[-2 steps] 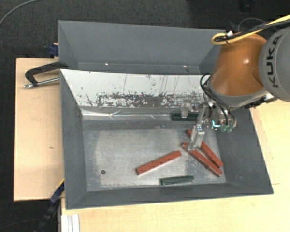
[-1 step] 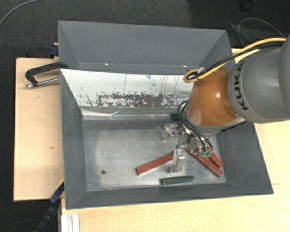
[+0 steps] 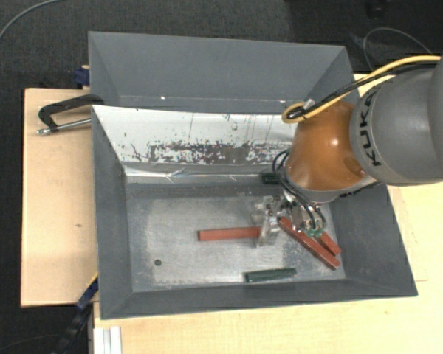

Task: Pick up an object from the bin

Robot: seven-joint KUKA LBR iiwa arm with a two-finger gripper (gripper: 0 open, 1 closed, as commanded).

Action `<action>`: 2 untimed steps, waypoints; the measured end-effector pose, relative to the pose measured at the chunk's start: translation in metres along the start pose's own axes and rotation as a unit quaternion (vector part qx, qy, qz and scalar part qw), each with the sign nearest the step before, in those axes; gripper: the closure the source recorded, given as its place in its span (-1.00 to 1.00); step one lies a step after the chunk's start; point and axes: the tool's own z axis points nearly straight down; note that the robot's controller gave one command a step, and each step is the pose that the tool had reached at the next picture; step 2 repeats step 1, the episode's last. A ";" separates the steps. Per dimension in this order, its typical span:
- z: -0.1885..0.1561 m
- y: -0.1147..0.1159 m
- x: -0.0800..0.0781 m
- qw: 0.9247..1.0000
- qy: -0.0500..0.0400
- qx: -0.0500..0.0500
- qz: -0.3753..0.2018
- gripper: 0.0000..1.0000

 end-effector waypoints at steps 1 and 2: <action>-0.139 0.000 0.006 1.000 -0.005 0.001 0.005 1.00; -0.139 0.000 0.006 1.000 -0.005 0.001 0.005 1.00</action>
Offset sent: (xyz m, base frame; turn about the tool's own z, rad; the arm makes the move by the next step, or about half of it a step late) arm -0.0096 -0.0017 0.1338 0.0107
